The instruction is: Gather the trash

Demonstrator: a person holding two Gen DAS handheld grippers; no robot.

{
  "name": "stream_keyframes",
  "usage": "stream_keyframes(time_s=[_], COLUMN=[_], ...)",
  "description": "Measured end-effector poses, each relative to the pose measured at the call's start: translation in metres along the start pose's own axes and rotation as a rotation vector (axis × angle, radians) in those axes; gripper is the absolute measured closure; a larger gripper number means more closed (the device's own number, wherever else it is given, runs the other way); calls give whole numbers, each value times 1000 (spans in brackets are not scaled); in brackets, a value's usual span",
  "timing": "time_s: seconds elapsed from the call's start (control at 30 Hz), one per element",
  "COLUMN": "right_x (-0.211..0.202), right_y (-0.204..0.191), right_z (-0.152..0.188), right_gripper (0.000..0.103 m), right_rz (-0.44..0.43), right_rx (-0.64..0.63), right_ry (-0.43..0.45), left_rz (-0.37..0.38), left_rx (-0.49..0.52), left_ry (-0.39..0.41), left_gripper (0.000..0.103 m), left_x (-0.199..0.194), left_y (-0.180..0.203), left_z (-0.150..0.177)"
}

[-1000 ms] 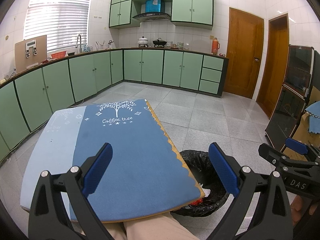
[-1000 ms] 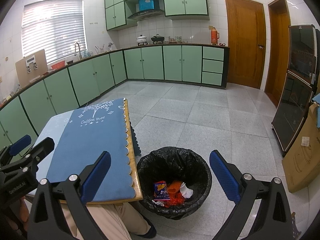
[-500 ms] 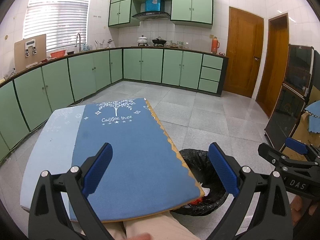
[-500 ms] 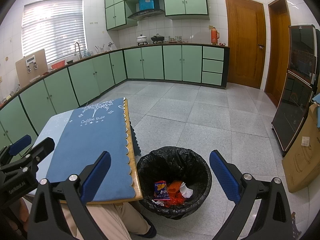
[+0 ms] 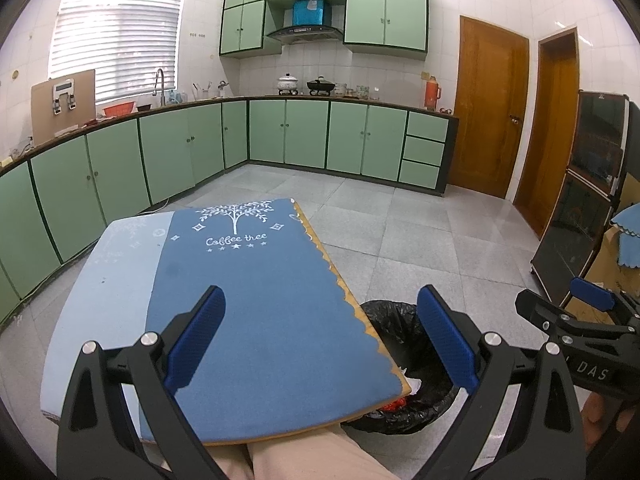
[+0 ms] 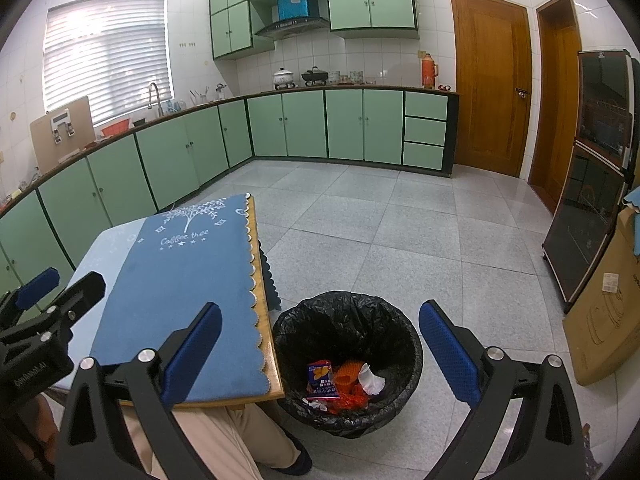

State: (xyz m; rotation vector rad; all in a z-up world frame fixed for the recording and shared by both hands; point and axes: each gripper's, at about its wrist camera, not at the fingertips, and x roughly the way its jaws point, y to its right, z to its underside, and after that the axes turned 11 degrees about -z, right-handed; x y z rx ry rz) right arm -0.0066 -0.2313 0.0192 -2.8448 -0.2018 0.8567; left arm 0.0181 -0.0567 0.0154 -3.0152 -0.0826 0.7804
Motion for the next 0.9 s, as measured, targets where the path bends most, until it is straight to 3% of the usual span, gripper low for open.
stream_keyframes(time_s=[0.9], right_x=[2], right_y=[5], right_z=[7], right_gripper=[6], right_rz=[5], right_rx=[-4], right_ry=[-1], left_rz=[2], left_rx=[-2], left_ry=[-21], left_gripper=[9], left_x=[2], left_y=[1], left_z=[-3])
